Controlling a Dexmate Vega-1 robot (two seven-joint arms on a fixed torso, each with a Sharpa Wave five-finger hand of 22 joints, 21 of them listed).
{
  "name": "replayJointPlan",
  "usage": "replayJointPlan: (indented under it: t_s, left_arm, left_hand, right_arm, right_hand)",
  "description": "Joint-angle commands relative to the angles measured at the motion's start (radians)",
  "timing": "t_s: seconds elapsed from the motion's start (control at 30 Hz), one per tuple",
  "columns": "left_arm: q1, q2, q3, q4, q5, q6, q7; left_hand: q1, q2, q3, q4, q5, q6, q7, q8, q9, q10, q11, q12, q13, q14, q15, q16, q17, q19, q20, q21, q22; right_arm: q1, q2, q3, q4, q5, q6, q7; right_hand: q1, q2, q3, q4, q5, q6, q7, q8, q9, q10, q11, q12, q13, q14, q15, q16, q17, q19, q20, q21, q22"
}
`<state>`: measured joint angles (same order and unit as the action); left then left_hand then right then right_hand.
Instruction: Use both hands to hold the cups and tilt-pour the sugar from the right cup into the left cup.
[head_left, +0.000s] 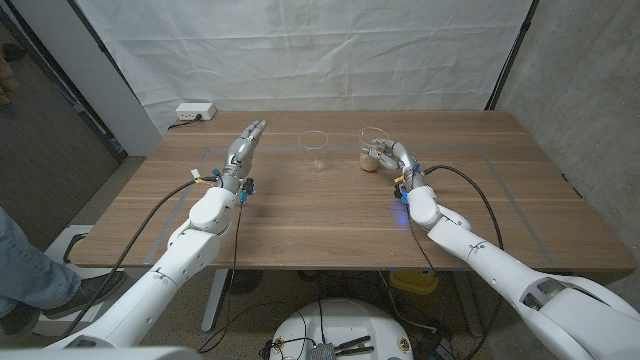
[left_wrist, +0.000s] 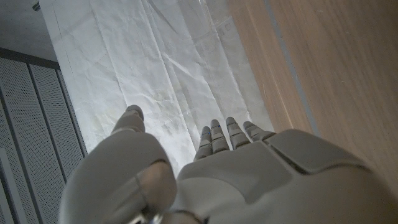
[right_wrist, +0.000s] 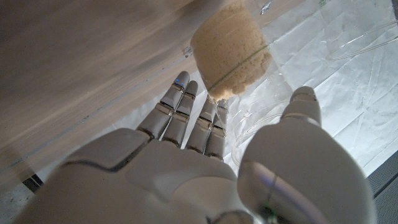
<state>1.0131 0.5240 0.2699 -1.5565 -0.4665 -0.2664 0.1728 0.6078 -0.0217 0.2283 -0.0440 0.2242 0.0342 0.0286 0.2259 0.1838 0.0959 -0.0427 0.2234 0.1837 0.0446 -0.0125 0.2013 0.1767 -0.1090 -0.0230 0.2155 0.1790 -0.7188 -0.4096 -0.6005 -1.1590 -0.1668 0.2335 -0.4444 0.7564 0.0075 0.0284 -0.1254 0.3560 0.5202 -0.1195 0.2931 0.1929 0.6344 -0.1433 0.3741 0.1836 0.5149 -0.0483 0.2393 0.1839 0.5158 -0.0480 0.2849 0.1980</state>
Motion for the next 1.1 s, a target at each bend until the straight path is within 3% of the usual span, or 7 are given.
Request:
replayJointPlan:
  t_s: [0.03, 0.47, 0.7, 0.87, 1.1]
  left_arm:
    - [0.0, 0.014, 0.024, -0.008, 0.129, -0.003, 0.104]
    - [-0.003, 0.077, 0.07, -0.056, 0.318, 0.099, 0.203]
    - [-0.008, 0.101, 0.091, -0.075, 0.366, 0.155, 0.21]
    - [-0.012, 0.107, 0.104, -0.101, 0.402, 0.224, 0.232]
    - [-0.035, 0.115, 0.138, -0.099, 0.45, 0.264, 0.228]
  left_hand:
    - [0.026, -0.019, -0.002, -0.023, -0.001, 0.01, 0.001, 0.003, 0.006, 0.004, 0.009, 0.005, 0.006, 0.006, 0.002, 0.003, 0.001, 0.009, 0.003, 0.003, 0.003]
    - [0.068, -0.086, -0.029, -0.063, 0.005, -0.002, 0.006, -0.008, 0.007, -0.013, 0.011, -0.009, 0.008, -0.017, 0.012, -0.012, 0.003, -0.019, 0.017, -0.013, 0.003]
    - [0.075, -0.104, -0.041, -0.069, 0.009, -0.02, 0.004, -0.017, 0.007, -0.032, 0.011, -0.017, 0.008, -0.045, 0.009, -0.021, 0.004, -0.047, 0.024, -0.022, 0.004]
    - [0.078, -0.114, -0.052, -0.071, 0.015, -0.029, 0.006, -0.022, 0.008, -0.045, 0.011, -0.021, 0.009, -0.069, 0.012, -0.023, 0.004, -0.101, 0.023, -0.036, 0.005]
    - [0.079, -0.116, -0.057, -0.071, 0.017, -0.031, 0.006, -0.024, 0.008, -0.045, 0.011, -0.021, 0.009, -0.076, 0.011, -0.023, 0.005, -0.111, 0.022, -0.035, 0.006]
  right_arm:
    - [-0.03, -0.022, 0.014, -0.063, 0.004, -0.019, 0.0]
    - [-0.059, -0.041, 0.025, -0.131, 0.011, -0.043, 0.007]
    - [-0.07, -0.055, 0.025, -0.176, -0.001, -0.072, 0.013]
    - [-0.076, -0.058, 0.03, -0.193, 0.005, -0.077, 0.015]
    - [-0.087, -0.064, 0.033, -0.216, 0.001, -0.091, 0.011]
  right_hand:
    - [0.012, 0.003, 0.004, -0.005, -0.003, 0.004, -0.005, -0.003, 0.003, 0.004, -0.004, -0.003, 0.005, -0.004, -0.09, -0.005, 0.004, -0.007, -0.069, 0.0, 0.003]
    - [0.016, 0.009, 0.005, -0.004, -0.008, 0.011, -0.002, -0.004, 0.003, 0.004, -0.005, -0.007, 0.005, -0.002, -0.089, -0.008, 0.005, -0.007, -0.068, -0.001, 0.004]
    - [0.015, 0.01, 0.005, -0.003, -0.01, 0.013, -0.001, -0.005, 0.003, 0.005, -0.004, -0.008, 0.005, -0.003, -0.089, -0.01, 0.005, -0.007, -0.068, -0.001, 0.004]
    - [0.017, 0.011, 0.005, -0.003, -0.012, 0.015, 0.0, -0.005, 0.003, 0.008, -0.004, -0.008, 0.005, -0.001, -0.089, -0.011, 0.005, -0.007, -0.068, -0.002, 0.004]
    - [0.017, 0.012, 0.005, -0.003, -0.014, 0.021, 0.003, -0.005, 0.003, 0.011, -0.003, -0.008, 0.004, -0.001, -0.09, -0.013, 0.005, -0.007, -0.068, -0.002, 0.004]
